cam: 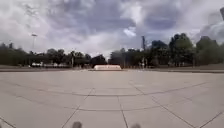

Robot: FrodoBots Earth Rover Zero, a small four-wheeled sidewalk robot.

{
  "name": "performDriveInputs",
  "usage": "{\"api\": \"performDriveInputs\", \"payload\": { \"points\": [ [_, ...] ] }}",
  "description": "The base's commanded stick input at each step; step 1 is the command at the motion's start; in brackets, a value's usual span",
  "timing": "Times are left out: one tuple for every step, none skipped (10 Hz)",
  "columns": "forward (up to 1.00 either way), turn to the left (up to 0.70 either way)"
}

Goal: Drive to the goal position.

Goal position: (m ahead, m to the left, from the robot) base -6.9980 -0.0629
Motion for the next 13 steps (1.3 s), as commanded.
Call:
{"api": "performDriveInputs", "payload": {
  "points": [
    [0.70,0.00],
    [0.70,0.00],
    [0.70,0.00],
    [0.70,0.00],
    [0.70,0.00],
    [0.70,0.00],
    [0.70,0.00],
    [0.70,0.00],
    [0.70,0.00],
    [0.70,0.00],
    [0.70,0.00],
    [0.70,0.00],
    [0.70,0.00]
  ]
}}
